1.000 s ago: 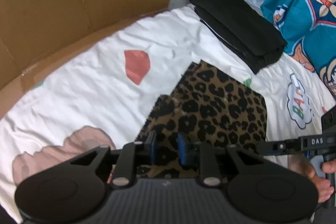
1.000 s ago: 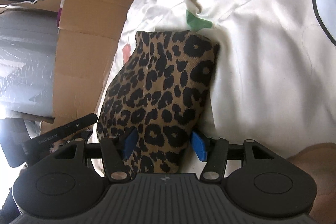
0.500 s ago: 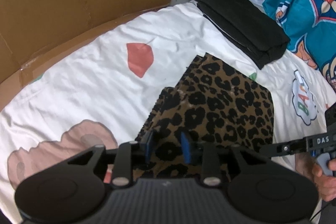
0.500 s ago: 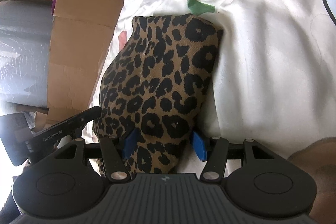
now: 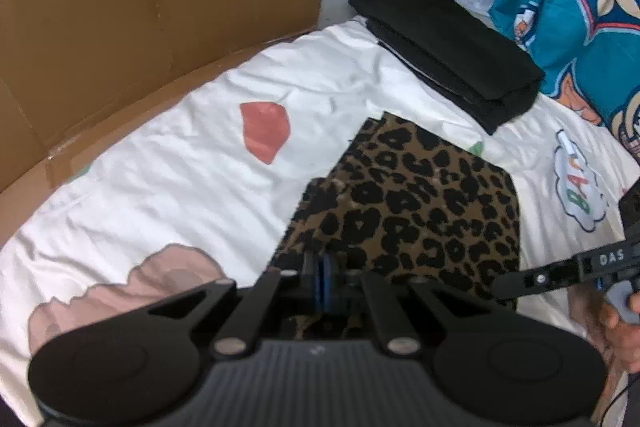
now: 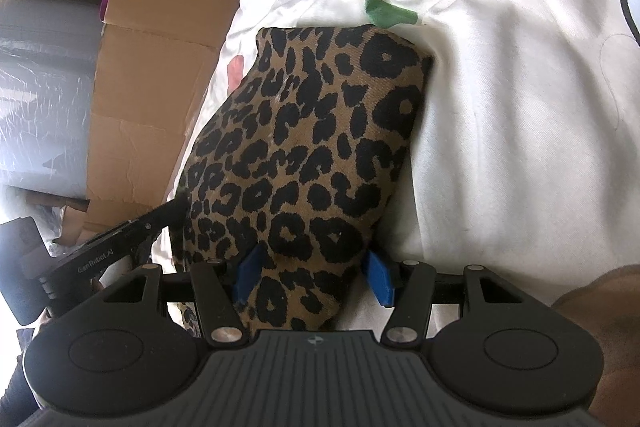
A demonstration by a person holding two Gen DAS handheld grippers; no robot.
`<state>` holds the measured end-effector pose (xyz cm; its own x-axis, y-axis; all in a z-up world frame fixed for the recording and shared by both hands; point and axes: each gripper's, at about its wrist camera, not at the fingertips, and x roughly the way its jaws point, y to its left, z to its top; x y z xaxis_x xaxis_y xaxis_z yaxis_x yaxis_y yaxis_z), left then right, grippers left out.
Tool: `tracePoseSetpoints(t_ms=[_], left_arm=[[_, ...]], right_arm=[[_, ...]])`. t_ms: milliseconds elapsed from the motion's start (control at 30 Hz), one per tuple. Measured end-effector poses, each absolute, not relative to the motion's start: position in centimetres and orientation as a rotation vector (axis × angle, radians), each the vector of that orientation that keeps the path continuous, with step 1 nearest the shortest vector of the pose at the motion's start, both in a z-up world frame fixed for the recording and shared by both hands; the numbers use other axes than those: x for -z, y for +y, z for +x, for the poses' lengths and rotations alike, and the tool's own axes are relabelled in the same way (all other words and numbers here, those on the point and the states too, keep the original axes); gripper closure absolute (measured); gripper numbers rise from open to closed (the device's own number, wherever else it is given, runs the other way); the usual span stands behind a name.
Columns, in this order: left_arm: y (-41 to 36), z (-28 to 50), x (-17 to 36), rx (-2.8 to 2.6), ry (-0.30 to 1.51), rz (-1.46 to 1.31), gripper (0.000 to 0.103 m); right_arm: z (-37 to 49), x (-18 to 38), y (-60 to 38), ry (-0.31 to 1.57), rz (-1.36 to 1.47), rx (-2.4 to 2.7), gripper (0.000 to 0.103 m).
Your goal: Fold clothes
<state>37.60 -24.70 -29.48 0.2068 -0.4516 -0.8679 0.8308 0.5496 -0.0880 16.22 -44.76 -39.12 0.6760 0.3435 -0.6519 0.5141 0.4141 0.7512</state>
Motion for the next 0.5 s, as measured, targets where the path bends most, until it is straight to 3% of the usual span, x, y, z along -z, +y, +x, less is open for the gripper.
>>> tracePoseSetpoints(t_ms=[267, 500], left_arm=[[-25.0, 37.7, 30.4, 0.903, 1.010, 0.475, 0.101], [-25.1, 37.5, 31.7, 0.890, 1.023, 0.492, 0.100]], right_arm=[[15.7, 39.4, -44.7, 0.860, 1.218, 0.122, 0.040], [14.6, 41.4, -45.4, 0.775, 1.427, 0.098, 0.040]])
